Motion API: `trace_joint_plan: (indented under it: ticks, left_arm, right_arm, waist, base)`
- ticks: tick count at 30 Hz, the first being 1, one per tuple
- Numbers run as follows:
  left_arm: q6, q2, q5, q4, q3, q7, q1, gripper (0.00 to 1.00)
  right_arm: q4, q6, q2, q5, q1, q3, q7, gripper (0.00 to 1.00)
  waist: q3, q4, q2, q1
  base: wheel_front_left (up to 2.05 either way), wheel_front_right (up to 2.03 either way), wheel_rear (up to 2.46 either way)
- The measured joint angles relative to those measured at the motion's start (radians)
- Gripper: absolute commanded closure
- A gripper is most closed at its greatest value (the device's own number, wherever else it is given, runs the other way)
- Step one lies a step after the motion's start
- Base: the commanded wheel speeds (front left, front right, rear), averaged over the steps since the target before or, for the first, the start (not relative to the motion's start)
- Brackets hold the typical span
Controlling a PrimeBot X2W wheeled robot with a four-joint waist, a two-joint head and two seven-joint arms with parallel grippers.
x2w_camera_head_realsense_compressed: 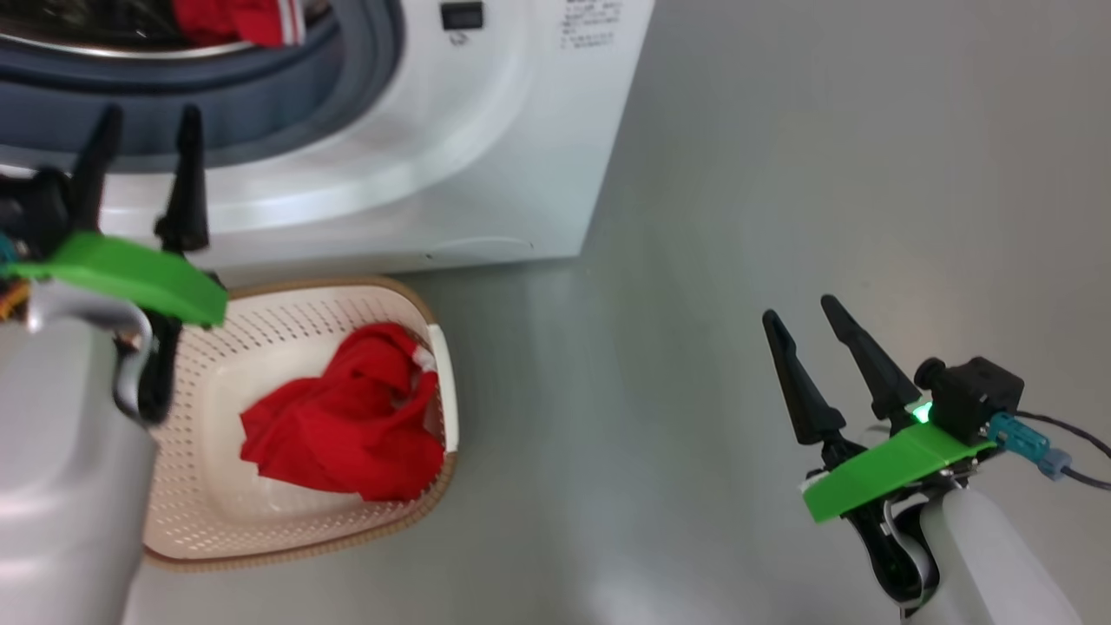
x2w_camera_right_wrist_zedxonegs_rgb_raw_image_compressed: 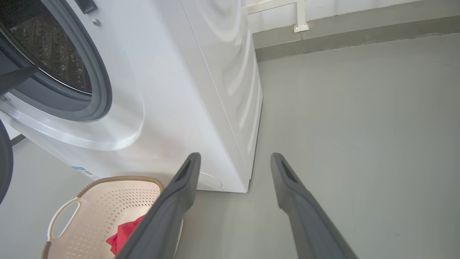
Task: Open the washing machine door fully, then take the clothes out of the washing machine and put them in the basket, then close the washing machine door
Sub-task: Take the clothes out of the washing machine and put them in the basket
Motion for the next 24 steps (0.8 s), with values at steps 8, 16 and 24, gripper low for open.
trace_joint_plan:
  ticks: [8, 16, 24]
  left_arm:
    - [0.0, 0.04, -0.059, 0.101, -0.087, 0.0, -0.145, 0.0]
    - [0.0, 0.081, -0.118, 0.179, -0.158, 0.0, -0.257, 0.0]
    - [0.0, 0.109, -0.165, 0.193, -0.234, 0.0, -0.305, 0.0]
  right_arm:
    - [-0.008, 0.0, 0.01, -0.006, -0.04, 0.011, 0.0, 0.0]
    - [-0.015, 0.0, 0.017, -0.006, -0.067, 0.021, 0.0, 0.0]
    - [-0.017, 0.0, 0.025, -0.006, -0.074, 0.034, 0.0, 0.0]
  waist:
    - [0.08, -0.039, 0.0, 0.0]
    - [0.128, -0.079, 0.0, 0.0]
    - [0.152, -0.118, 0.0, 0.0]
  base:
    - [0.0, 0.0, 0.0]
    - [0.0, 0.0, 0.0]
    - [0.0, 0.0, 0.0]
